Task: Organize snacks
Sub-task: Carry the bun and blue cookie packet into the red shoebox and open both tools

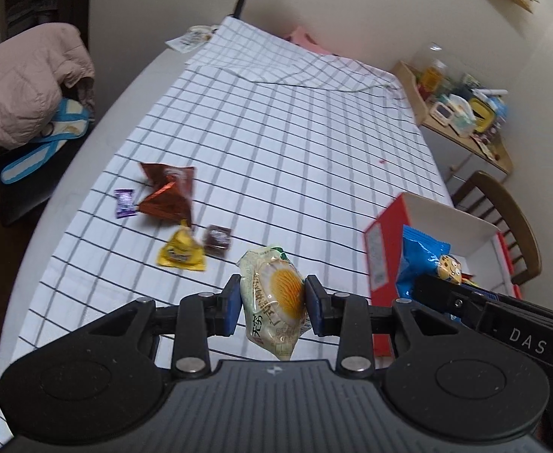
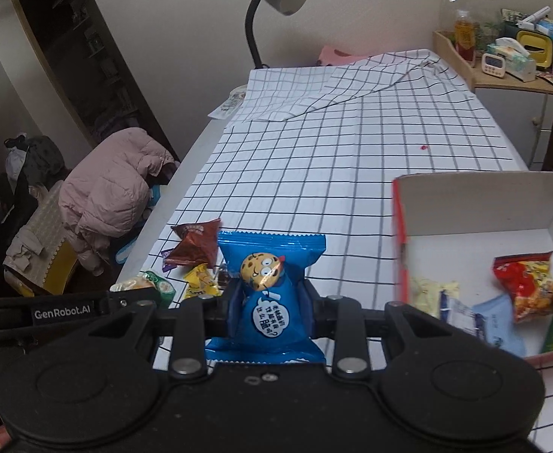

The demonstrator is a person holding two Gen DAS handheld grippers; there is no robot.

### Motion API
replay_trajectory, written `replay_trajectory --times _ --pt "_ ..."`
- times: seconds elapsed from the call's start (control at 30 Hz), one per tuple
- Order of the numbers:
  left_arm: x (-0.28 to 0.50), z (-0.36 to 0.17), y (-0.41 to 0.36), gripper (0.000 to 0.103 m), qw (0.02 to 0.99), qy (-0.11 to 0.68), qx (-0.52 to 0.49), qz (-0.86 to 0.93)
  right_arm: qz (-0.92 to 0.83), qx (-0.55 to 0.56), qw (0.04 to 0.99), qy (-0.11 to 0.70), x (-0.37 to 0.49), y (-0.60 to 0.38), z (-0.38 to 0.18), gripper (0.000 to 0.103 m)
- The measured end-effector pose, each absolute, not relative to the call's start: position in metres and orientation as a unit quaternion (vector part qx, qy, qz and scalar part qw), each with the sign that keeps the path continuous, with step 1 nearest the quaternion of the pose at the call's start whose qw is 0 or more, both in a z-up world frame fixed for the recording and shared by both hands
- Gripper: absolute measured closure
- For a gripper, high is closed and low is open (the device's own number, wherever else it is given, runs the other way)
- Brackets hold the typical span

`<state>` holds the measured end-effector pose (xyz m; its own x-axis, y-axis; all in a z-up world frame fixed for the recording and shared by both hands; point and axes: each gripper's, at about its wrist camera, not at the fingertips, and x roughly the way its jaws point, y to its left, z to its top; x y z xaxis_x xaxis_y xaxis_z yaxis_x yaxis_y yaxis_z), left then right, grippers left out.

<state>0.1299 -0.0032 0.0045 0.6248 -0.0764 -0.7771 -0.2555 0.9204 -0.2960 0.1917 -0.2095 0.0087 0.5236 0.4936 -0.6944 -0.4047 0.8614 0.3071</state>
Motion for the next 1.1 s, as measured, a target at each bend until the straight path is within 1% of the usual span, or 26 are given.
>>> replay_trajectory --times 0.23,0.53,0.87,1.1 --pt "0.142 0.019 -0.063 0.069 0.888 0.427 -0.170 0.018 0.243 0.062 0.881 0.401 0.190 -0.261 0.018 0.073" --pt "0.170 0.025 -0.134 0.069 0.891 0.431 -0.140 -0.011 0.210 0.077 0.891 0.396 0.205 -0.326 0.013 0.073" --pt "0.220 0.004 -0.194 0.069 0.884 0.452 -0.116 -0.033 0.165 0.084 0.894 0.408 0.244 -0.387 -0.010 0.073" --pt "0.260 -0.022 -0.217 0.069 0.873 0.476 -0.105 -0.034 0.147 0.082 0.888 0.429 0.282 -0.408 -0.034 0.073"
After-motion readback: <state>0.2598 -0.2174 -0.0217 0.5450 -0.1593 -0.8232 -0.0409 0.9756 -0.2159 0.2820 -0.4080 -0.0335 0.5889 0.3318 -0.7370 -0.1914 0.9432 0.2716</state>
